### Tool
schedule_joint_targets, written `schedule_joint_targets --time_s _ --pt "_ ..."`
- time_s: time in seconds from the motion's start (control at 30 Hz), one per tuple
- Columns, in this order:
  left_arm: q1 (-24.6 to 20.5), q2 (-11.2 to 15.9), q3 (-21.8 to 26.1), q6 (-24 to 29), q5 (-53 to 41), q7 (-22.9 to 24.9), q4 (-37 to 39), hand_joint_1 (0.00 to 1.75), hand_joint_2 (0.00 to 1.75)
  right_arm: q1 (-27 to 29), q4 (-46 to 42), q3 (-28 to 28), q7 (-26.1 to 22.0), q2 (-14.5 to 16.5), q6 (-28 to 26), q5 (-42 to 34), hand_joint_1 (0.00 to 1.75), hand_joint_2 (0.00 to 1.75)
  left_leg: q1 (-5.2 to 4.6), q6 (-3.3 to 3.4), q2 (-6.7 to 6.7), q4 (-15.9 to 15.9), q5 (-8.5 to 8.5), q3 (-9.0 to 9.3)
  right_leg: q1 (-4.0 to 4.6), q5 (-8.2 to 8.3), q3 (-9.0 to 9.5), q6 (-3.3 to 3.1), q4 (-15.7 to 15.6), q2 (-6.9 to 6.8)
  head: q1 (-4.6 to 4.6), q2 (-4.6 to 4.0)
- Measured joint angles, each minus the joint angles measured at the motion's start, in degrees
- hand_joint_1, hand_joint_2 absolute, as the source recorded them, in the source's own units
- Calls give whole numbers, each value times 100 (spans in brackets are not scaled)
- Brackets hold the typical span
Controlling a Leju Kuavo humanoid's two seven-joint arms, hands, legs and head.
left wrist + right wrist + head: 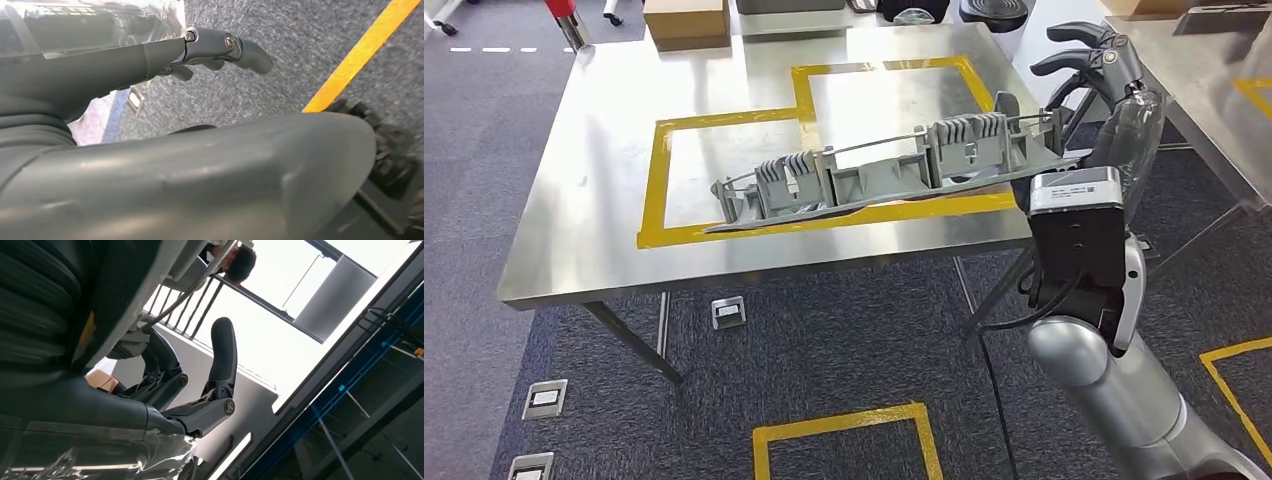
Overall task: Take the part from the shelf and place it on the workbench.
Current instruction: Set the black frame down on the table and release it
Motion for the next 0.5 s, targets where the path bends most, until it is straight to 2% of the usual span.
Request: schedule_joint_targets --time_s 0.07,0.1,0.13,0.17,0.23,0.27,0.3,0.33,0.4,0.47,0.5 --pt "10 -1 1 1 0 1 1 0 175 18 6 -1 0 -1 -6 -1 175 175 -13 50 -3 -4 -27 23 1 -224 -442 16 725 -6 75 1" --pt "18 -1 1 1 0 2 2 0 175 33 13 1 0 -1 -8 -2 175 175 -29 69 -3 -3 -47 43 3 -271 -658 17 1035 -7 105 1" --pt "27 -1 1 1 0 3 2 0 175 48 21 2 0 -1 -9 -2 175 175 -48 84 -4 -2 -72 74 9 -212 -795 3 1172 -7 128 1" --pt "34 -1 0 1 0 3 2 0 175 58 30 2 0 -1 -10 -2 175 175 -68 95 -6 -2 -101 113 22 -47 -831 -28 1103 -7 145 1" --pt "43 -7 -1 1 0 3 1 0 175 65 39 2 -1 -1 -10 -2 175 175 -95 101 -12 -5 -171 206 87 446 -635 -151 461 -8 180 1" --pt "44 -14 1 5 0 3 1 0 175 65 39 1 -2 0 -11 -2 175 175 -108 93 -14 -6 -201 231 129 614 -510 -219 147 -20 175 1" --pt "45 -21 2 8 1 3 0 0 175 60 39 1 -4 1 -13 -2 175 175 -106 75 -13 -8 -224 244 168 695 -407 -274 -96 -30 178 1" --pt "48 -32 2 7 1 2 0 0 175 56 38 1 -6 1 -15 -2 175 175 -100 49 -9 -14 -240 243 197 684 -352 -313 -209 -36 181 1" --pt "47 -48 2 2 -1 2 -1 0 175 50 38 -2 -12 2 -18 -2 175 175 -95 -9 3 -35 -261 247 209 625 -300 -342 -325 -34 203 1" --pt "35 -51 1 -1 -2 3 -1 0 175 55 44 -3 -20 2 -17 -2 175 175 -111 -44 9 33 -361 228 164 605 -206 -351 -456 -35 199 1" --pt "31 -46 1 1 -2 3 1 0 175 58 52 -3 -25 3 -17 -2 175 175 -118 -47 8 203 -474 167 134 601 -140 -351 -524 -41 180 1"
